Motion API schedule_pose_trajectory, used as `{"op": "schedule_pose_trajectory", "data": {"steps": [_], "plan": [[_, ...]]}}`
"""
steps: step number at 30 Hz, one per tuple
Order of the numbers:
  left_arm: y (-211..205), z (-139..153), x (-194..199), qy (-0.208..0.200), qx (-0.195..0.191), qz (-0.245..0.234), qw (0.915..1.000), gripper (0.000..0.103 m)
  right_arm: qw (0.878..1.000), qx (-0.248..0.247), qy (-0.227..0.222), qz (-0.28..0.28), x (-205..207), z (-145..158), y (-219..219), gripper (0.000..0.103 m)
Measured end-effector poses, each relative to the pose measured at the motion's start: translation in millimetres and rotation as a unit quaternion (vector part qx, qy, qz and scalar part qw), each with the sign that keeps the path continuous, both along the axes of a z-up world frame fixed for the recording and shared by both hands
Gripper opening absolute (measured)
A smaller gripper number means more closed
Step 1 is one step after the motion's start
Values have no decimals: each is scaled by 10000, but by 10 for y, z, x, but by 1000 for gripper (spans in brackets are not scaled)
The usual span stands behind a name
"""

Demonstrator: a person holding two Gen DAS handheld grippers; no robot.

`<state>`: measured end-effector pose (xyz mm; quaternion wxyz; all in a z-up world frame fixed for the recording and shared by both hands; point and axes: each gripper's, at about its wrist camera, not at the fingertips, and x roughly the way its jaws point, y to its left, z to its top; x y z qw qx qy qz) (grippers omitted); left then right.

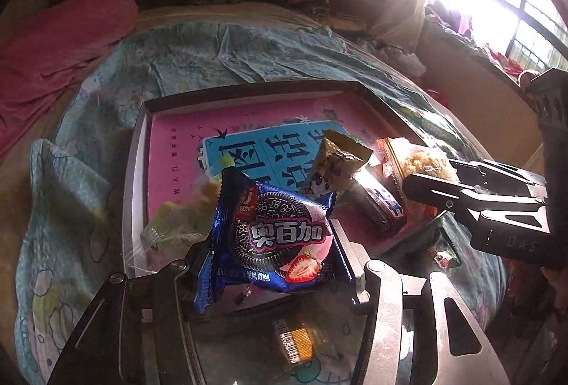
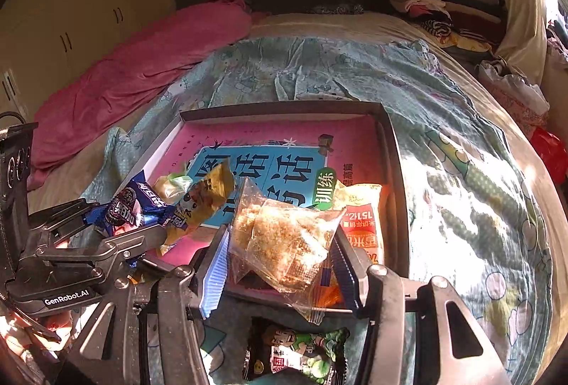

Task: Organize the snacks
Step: 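Carry the biscuit pack with the left tool while the right tool carries the crispy bag into the tray, then open both tools releasing the biscuit pack and crispy bag into the tray, then grasp the small orange-yellow cake with the left tool while the right tool grasps the green-and-white bag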

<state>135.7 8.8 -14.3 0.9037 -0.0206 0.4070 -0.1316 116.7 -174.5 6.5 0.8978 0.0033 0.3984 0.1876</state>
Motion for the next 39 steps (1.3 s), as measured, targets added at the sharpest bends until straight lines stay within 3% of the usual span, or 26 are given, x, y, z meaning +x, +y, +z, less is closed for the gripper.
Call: {"op": "schedule_pose_trajectory", "data": {"steps": [13, 16, 28, 39], "plan": [[-3, 12, 44, -39, -140, -31, 9999, 61, 9996, 62, -149, -216, -48, 33, -95, 66], [35, 55, 38, -105, -245, -32, 9996, 68, 9993, 127, -171, -292, -132, 54, -177, 70], [213, 244, -121, -287, -540, 77, 9981, 72, 9990, 240, 129, -348, -508, -67, -382, 72], [250, 87, -432, 263, -638, 169, 9975, 72, 9987, 68, 465, -213, -599, -305, -253, 72]]}}
